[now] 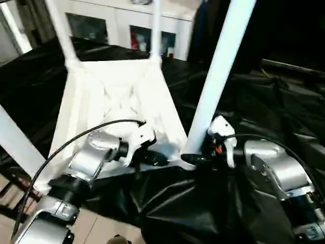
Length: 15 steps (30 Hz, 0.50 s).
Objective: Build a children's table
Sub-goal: Rotate leg to tighten
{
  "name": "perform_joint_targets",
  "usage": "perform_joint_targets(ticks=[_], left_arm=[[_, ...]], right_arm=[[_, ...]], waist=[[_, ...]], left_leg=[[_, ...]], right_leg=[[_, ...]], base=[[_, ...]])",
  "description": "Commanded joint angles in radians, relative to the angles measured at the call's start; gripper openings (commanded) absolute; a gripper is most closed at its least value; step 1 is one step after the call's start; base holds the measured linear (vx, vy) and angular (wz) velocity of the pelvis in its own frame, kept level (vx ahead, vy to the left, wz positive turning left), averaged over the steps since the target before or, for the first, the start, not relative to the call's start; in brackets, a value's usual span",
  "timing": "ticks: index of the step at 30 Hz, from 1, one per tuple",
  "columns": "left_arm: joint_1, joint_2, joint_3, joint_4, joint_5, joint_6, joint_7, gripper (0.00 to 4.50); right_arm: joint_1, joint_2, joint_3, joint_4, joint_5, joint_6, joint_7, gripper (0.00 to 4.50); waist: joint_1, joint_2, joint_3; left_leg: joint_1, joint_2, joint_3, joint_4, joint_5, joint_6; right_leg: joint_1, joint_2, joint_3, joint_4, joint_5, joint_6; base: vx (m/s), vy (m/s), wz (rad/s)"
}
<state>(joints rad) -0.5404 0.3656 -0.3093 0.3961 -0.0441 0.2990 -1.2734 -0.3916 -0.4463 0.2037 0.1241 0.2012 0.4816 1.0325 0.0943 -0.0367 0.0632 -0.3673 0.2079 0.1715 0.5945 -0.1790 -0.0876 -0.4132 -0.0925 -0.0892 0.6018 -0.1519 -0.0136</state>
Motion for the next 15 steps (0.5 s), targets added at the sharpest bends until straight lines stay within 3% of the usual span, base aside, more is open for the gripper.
perform_joint_targets(ticks=[1,3,10,13,14,15], left_arm=[[-0.012,-0.039,-0.054,-0.071,-0.046,-0.015,-0.071,0.00],[-0.010,-0.037,-0.053,-0.078,-0.047,-0.008,-0.074,0.00],[-0.023,-0.067,-0.035,-0.052,-0.044,0.004,-0.020,0.00],[-0.065,-0.132,0.002,0.015,-0.018,0.023,0.118,0.00],[-0.073,-0.142,0.007,0.027,-0.013,0.024,0.141,0.00],[-0.108,-0.185,0.031,0.082,0.006,0.023,0.239,0.00]], right_arm=[[-0.001,0.010,0.040,-0.034,0.013,0.015,0.021,2.91],[0.004,0.012,0.046,-0.042,0.021,0.023,0.024,2.63],[0.015,0.065,0.034,-0.034,0.024,0.040,-0.039,2.25],[0.006,0.164,-0.009,0.026,-0.008,0.056,-0.213,2.13],[0.003,0.179,-0.014,0.037,-0.016,0.057,-0.241,2.11],[-0.015,0.244,-0.044,0.093,-0.038,0.083,-0.363,2.08]], waist=[[-0.004,-0.003,-0.073],[-0.003,-0.004,-0.074],[-0.004,-0.003,-0.073],[-0.009,-0.003,-0.070],[-0.011,-0.005,-0.071],[-0.015,-0.005,-0.068]], left_leg=[[0.011,0.023,0.002,-0.072,-0.207,0.027],[0.010,0.023,0.002,-0.072,-0.201,0.026],[0.008,0.022,0.002,-0.072,-0.196,0.021],[0.012,0.018,0.001,-0.071,-0.231,0.001],[0.009,0.016,-0.001,-0.073,-0.235,-0.005],[0.013,0.013,0.000,-0.072,-0.254,-0.009]], right_leg=[[0.055,-0.052,0.049,-0.071,-0.310,-0.171],[0.056,-0.052,0.049,-0.071,-0.316,-0.165],[0.055,-0.052,0.049,-0.072,-0.317,-0.160],[0.049,-0.052,0.045,-0.082,-0.394,-0.143],[0.052,-0.053,0.043,-0.085,-0.431,-0.124],[0.045,-0.050,0.042,-0.093,-0.476,-0.106]], base=[[0.000,0.000,0.00],[0.000,0.000,0.00],[0.000,0.000,0.00],[0.000,0.000,0.00],[0.000,0.000,0.00],[0.000,0.000,0.00]])
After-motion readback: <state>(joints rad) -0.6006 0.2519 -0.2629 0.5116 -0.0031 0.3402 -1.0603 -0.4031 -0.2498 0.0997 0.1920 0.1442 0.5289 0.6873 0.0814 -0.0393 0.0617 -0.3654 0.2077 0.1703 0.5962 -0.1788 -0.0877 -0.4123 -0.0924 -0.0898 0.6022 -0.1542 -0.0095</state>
